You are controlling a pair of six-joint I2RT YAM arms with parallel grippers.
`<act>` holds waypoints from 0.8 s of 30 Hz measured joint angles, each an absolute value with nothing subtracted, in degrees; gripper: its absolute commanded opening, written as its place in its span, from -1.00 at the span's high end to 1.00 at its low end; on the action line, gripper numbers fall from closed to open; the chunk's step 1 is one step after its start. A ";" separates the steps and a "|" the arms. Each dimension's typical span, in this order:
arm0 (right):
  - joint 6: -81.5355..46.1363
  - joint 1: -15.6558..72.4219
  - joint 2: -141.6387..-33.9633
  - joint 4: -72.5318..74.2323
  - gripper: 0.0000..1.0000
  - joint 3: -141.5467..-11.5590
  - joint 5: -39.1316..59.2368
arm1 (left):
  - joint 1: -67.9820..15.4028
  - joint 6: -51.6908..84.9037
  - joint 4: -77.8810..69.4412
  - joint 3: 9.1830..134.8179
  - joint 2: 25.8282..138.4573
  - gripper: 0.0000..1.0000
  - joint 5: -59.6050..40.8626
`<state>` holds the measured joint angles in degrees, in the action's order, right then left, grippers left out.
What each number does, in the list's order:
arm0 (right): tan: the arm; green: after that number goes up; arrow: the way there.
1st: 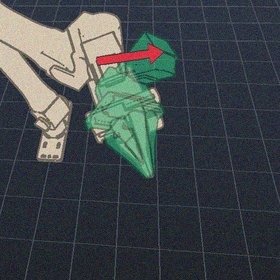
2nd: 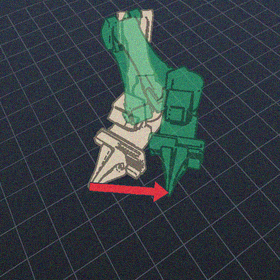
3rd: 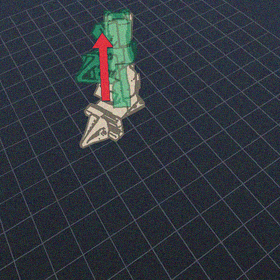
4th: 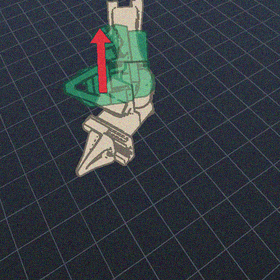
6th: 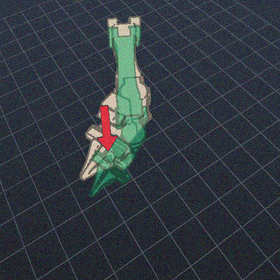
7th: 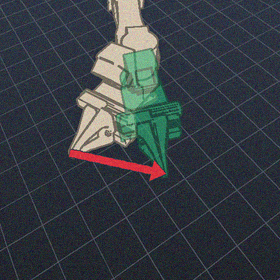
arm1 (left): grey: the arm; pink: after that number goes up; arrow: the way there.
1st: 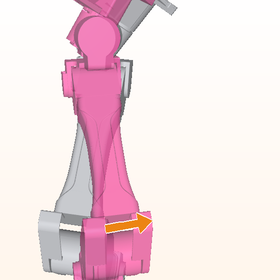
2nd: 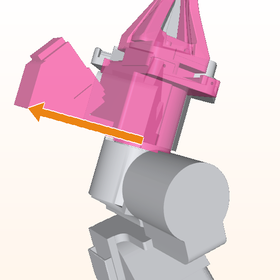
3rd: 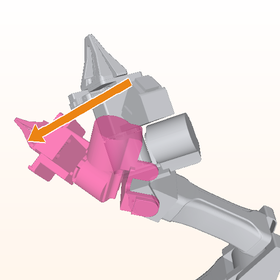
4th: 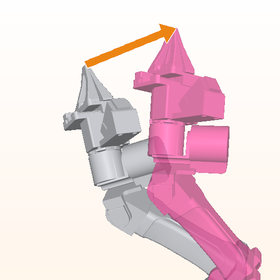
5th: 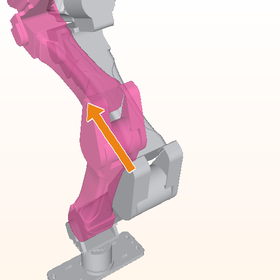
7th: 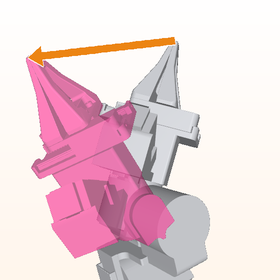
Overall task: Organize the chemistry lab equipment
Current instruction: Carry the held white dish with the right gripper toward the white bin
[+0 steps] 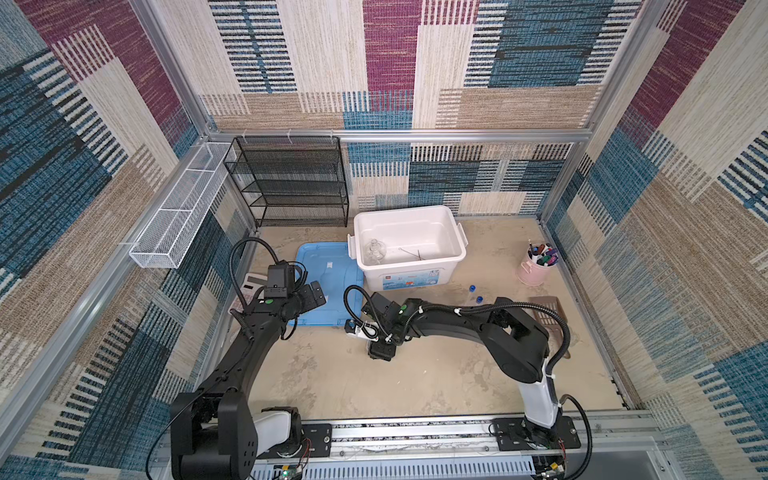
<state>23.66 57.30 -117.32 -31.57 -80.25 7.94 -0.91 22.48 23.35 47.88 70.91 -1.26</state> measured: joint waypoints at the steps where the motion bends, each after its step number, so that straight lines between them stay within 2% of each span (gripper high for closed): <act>1: 23.81 57.30 -117.32 -31.64 -0.26 -80.25 7.94 | -0.89 22.48 23.33 47.79 70.91 -0.98 -1.15; 14: 23.05 56.36 -115.79 -34.24 -0.20 -80.25 10.55 | -0.89 22.48 23.35 47.11 70.50 -0.98 -0.34; 24: 22.33 55.83 -115.48 -32.38 -0.53 -78.54 11.14 | -0.91 22.50 23.35 47.00 70.41 -0.98 -0.32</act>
<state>22.33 55.83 -115.48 -32.38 -78.54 11.14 -0.91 22.50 23.35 47.00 70.41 -0.32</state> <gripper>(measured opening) 0.744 0.989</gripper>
